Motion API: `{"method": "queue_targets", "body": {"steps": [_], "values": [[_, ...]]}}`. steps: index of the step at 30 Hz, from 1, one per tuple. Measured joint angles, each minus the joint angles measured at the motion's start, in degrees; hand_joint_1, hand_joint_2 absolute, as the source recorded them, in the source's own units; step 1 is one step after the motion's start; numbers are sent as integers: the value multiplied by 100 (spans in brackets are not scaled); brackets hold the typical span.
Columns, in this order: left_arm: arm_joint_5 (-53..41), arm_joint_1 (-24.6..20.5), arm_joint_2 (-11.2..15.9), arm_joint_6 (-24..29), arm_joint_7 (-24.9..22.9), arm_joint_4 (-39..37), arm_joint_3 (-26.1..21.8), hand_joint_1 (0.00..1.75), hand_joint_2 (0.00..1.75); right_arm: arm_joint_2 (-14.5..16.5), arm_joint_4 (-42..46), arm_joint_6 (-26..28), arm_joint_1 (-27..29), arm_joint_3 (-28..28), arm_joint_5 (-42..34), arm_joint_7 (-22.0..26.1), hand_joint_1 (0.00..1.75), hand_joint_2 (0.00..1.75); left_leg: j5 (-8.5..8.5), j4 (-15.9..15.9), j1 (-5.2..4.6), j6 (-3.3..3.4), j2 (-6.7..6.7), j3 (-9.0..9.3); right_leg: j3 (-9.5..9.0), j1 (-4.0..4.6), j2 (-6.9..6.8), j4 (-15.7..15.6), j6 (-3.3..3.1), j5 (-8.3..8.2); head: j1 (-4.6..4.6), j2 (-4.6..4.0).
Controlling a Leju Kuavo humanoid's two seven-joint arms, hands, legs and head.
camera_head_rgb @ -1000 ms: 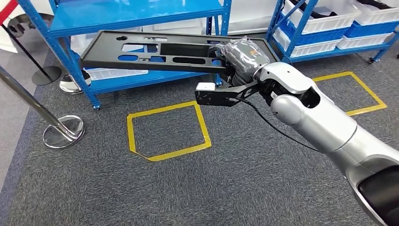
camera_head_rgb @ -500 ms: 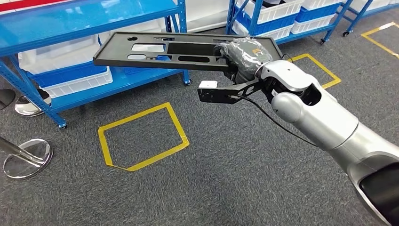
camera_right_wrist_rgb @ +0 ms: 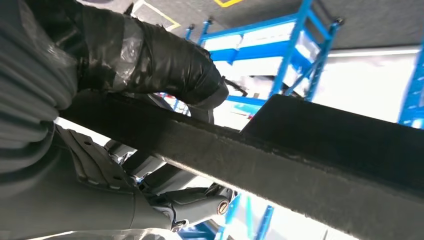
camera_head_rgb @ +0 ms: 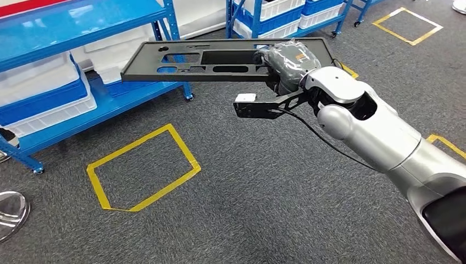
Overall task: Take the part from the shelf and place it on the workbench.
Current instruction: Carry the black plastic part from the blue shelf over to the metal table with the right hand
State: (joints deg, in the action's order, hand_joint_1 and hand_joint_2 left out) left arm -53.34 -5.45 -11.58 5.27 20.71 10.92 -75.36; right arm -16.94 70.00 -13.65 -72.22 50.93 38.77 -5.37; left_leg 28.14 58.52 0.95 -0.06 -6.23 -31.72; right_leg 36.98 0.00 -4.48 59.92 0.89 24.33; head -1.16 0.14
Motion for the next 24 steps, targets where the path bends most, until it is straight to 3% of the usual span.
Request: {"method": "queue_targets", "body": {"steps": [2, 4, 6, 7, 8, 9, 11, 13, 15, 16, 17, 18, 19, 21, 23, 24], "values": [[0, -11, 0, 0, 16, 1, 0, 0, 175, 20, -19, -17, -18, 21, 36, -5, 175, 175, 48, 3, 4, -62, -72, 36, -3, -13, 153, -30, -62, -14, -1, -1], [1, -9, 2, -1, 29, 1, 0, 0, 175, 58, -47, -37, -64, 50, 75, -11, 175, 175, 262, 276, 30, -100, 162, -62, -24, -50, 295, -82, -141, -44, -2, -1], [1, 5, 5, -1, 34, 1, 0, 0, 175, 133, -79, -74, -109, 92, 122, -16, 175, 175, 619, 979, 40, -107, 491, -391, -27, -64, 449, -99, -194, -58, -4, -1], [1, 11, 8, -2, 30, 1, 0, 0, 175, 175, -95, -102, -117, 122, 147, -16, 175, 175, 741, 1342, 39, -109, 558, -578, -25, -57, 535, -94, -203, -58, -5, -1], [1, 14, 11, -2, 24, 1, 0, 0, 175, 220, -113, -134, -120, 157, 176, -15, 175, 175, 771, 1581, 38, -112, 588, -717, -26, -51, 627, -86, -206, -56, -5, 0], [1, 15, 14, -4, 15, 1, 0, 0, 175, 259, -132, -163, -128, 198, 206, -14, 175, 175, 688, 1617, 38, -112, 600, -769, -26, -47, 717, -72, -207, -52, -4, -1], [3, 13, 18, -8, 4, 1, 0, 0, 175, 338, -176, -208, -174, 274, 262, -12, 175, 175, 261, 1073, 54, -107, 669, -593, -18, -51, 897, -15, -193, -30, -4, -1], [8, 8, 21, -17, 1, 1, 0, 0, 175, 407, -224, -232, -257, 323, 296, -13, 175, 175, -9, 430, 83, -100, 915, -343, 36, -52, 1053, 68, -145, 2, -2, -1], [19, 0, 22, -35, 0, 0, 1, 0, 175, 468, -274, -245, -342, 357, 305, -14, 175, 175, -9, 229, 76, -73, 1054, -261, 107, -72, 1176, 106, -73, -8, 0, 0], [28, -9, 23, -44, -3, 0, 1, 0, 175, 491, -297, -249, -372, 373, 309, -14, 175, 175, -16, 206, 65, -47, 1009, -248, 130, -89, 1240, 101, -35, -29, 0, 0], [37, -13, 22, -52, -12, -1, 1, 0, 175, 509, -317, -252, -387, 387, 311, -12, 175, 175, -35, 190, 61, -12, 942, -240, 141, -100, 1250, 93, -2, -42, 0, 1], [47, -15, 24, -57, -22, 0, 0, 0, 175, 516, -333, -255, -396, 396, 314, -10, 175, 175, -51, 167, 65, 22, 876, -225, 155, -91, 1172, 108, 24, -31, 4, 1], [54, -14, 25, -61, -33, 0, -1, 0, 175, 522, -347, -256, -407, 404, 317, -9, 175, 175, -70, 140, 70, 60, 803, -212, 211, -77, 995, 225, 49, 41, 11, 1], [64, 3, 29, -67, -46, 1, -2, 0, 175, 550, -362, -256, -431, 419, 324, -7, 175, 175, -83, 111, 59, 112, 661, -198, 464, -62, 590, 775, 87, 335, 23, 0], [75, 13, 31, -72, -56, 1, -4, 0, 175, 579, -377, -256, -440, 447, 331, -5, 175, 175, -73, 110, 44, 134, 516, -196, 773, -80, 453, 1430, 108, 601, 24, 0], [85, 13, 31, -74, -59, 1, -6, 0, 175, 583, -387, -257, -440, 459, 332, -4, 175, 175, -65, 111, 42, 138, 446, -192, 836, -85, 448, 1562, 106, 610, 24, 0]]}}
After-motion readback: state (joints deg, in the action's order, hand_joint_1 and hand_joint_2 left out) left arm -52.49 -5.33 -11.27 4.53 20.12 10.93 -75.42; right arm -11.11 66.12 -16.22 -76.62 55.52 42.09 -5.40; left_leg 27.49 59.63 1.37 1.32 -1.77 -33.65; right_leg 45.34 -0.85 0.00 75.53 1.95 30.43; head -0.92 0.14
